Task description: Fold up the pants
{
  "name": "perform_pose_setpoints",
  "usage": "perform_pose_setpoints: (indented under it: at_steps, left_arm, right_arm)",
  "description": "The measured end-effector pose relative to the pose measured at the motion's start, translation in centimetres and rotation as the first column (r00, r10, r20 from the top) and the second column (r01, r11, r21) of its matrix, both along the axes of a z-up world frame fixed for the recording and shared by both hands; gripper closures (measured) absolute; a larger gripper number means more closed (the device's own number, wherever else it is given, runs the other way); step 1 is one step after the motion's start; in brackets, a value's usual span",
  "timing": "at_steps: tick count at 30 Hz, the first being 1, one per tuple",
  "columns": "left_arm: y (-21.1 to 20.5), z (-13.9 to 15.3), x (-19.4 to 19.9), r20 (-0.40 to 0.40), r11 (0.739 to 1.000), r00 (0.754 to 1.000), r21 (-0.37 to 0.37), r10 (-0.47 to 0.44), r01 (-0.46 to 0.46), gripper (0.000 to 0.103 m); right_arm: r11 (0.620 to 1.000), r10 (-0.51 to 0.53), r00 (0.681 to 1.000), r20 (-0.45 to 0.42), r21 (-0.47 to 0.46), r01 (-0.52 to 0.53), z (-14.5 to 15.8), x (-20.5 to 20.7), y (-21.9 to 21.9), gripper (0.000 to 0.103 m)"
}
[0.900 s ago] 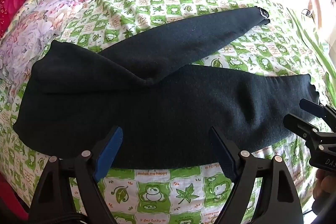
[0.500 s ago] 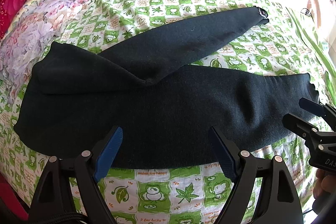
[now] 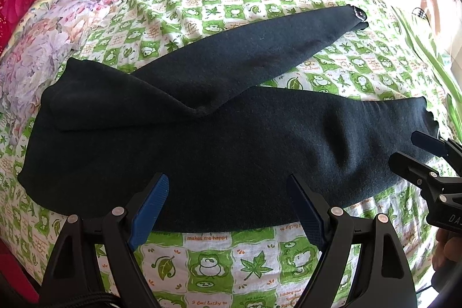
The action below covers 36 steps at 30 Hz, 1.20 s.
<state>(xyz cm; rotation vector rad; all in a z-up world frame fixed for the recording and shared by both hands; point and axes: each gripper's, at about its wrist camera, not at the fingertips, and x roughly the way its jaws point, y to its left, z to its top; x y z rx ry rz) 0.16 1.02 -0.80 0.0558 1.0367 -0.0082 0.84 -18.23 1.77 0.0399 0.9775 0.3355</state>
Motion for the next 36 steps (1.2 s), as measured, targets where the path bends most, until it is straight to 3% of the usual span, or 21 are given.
perform_pose_setpoints:
  at_steps: [23, 30, 36]
  left_arm:
    - [-0.1, -0.1, 1.1, -0.012, 0.999, 0.999, 0.022, -0.037, 0.037, 0.018]
    - [0.0, 0.2, 1.7, -0.016, 0.999, 0.999, 0.015, -0.038, 0.038, 0.018]
    - [-0.5, 0.5, 3.5, -0.016, 0.996, 0.997, 0.054, -0.069, 0.070, 0.018]
  right_arm:
    - [1.000, -0.016, 1.000, -0.002, 0.021, 0.016, -0.1, 0.3, 0.0, 0.017]
    - [0.996, -0.029, 1.000, -0.004, 0.082, 0.029, -0.1, 0.8, -0.5, 0.017]
    - [0.995, -0.071, 0.997, -0.021, 0.075, 0.073, 0.1, 2.4, -1.6, 0.017]
